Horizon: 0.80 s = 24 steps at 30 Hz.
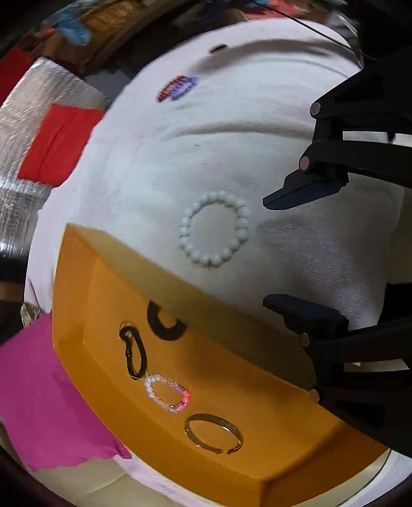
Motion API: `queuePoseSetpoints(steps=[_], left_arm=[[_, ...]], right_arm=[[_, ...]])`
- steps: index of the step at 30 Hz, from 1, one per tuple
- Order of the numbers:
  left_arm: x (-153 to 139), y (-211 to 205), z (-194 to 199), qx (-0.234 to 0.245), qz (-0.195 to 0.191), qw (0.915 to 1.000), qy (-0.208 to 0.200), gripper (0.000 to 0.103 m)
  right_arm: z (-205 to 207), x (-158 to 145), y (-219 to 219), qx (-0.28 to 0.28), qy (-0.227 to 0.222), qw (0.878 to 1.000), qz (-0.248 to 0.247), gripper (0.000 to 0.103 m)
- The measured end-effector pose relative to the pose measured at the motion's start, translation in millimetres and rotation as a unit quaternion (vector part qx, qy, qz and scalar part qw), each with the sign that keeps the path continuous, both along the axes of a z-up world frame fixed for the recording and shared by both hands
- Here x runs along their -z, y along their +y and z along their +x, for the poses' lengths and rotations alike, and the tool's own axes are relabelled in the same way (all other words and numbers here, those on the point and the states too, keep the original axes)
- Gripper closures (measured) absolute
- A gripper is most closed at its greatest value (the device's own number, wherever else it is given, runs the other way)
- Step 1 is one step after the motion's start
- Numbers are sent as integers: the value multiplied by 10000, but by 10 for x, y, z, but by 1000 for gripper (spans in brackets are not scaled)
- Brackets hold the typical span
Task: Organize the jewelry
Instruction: 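Move both open grippers from the box back over the bed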
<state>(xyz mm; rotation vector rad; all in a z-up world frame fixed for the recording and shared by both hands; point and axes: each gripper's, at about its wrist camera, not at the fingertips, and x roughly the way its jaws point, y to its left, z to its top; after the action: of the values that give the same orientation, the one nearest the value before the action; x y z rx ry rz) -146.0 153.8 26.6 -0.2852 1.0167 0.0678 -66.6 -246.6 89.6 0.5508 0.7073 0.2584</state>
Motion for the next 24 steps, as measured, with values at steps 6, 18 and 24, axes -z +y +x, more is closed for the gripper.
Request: queuePoseSetpoints(steps=[6,18,24], left_arm=[[-39,-172,267,190,189,9993,-256,41],[142,-819,604,1563,18,9872,-309,75],[97,-905,616,1664,-163,9849,-459,85]], right_arm=[[37,13,-197,295,63,9995,63,77],[329,301,-759,846,968,9917,-83,61],[551,466,-824,1050,1174,9866,-426,61]])
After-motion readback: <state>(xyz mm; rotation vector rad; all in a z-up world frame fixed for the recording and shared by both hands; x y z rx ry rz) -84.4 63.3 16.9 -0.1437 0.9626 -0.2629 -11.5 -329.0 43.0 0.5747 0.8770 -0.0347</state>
